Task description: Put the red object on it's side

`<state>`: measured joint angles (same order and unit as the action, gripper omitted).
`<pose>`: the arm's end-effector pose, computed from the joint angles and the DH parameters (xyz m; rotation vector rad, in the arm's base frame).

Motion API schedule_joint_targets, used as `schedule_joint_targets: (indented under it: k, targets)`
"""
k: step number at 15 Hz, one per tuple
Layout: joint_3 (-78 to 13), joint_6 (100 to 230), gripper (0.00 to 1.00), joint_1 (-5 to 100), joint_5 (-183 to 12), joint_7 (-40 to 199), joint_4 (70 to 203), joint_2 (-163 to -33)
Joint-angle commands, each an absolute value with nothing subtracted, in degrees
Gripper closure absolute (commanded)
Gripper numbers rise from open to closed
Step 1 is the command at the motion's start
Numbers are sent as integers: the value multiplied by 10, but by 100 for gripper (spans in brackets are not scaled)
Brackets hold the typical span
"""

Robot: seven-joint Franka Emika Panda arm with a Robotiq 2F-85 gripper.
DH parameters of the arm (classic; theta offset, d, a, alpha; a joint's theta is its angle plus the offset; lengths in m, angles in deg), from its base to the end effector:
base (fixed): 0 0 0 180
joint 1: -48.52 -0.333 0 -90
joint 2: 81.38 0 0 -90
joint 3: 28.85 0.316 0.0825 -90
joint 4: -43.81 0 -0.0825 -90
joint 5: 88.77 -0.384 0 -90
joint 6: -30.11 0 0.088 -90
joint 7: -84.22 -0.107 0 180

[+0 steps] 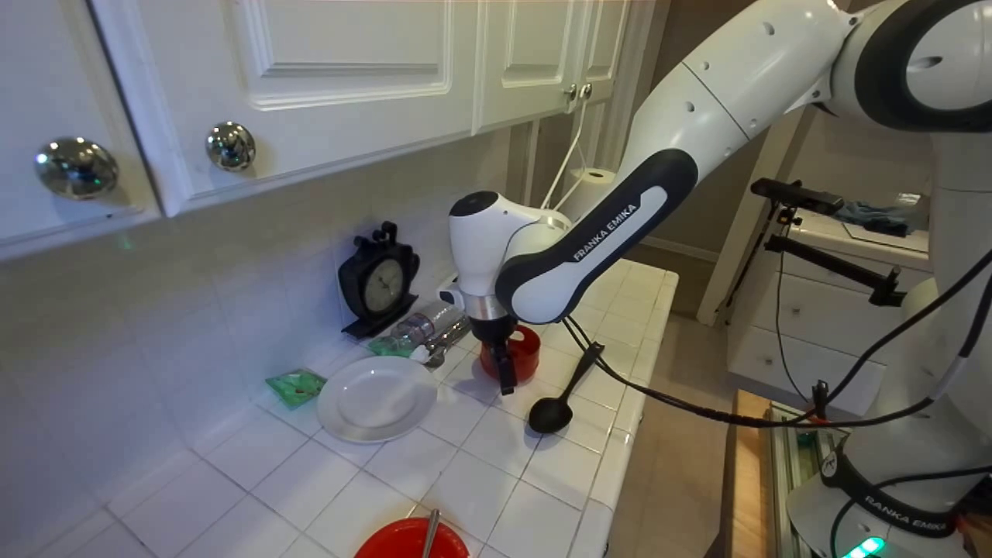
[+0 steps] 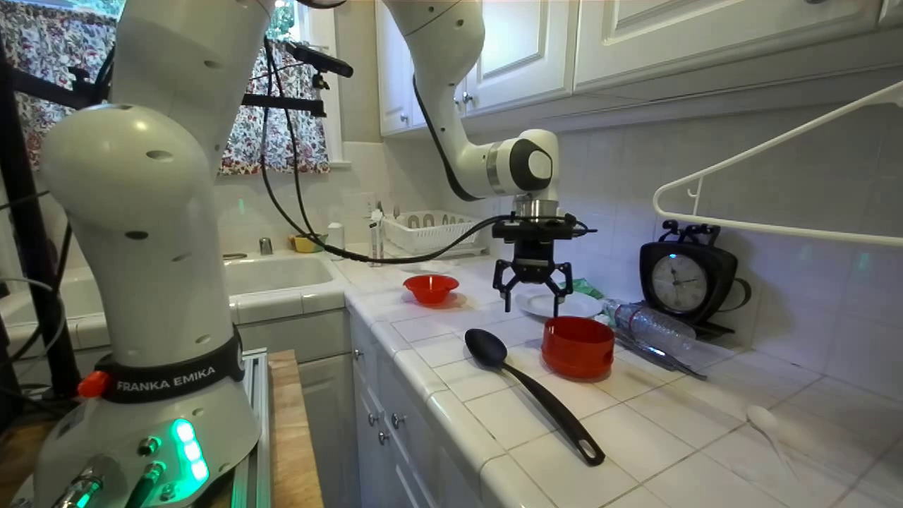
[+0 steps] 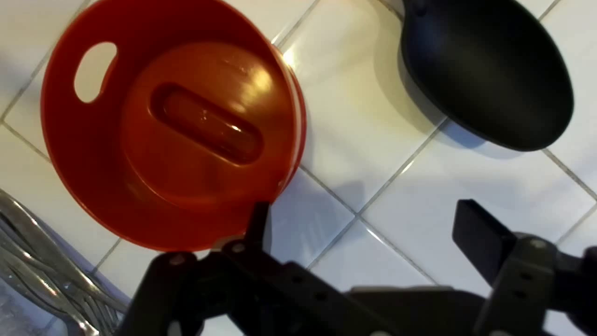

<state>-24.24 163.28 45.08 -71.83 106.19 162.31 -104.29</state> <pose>0.5706 0.0752 0.2258 2.7808 1.0752 -0.2362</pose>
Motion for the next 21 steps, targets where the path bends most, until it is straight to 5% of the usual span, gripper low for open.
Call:
schedule_joint_targets:
  k: [1,21]
  targets:
    - [-219,1683,0,483,-754,1141,1641,-1042]
    - [-191,1712,0,554,-856,1493,1694,-980]
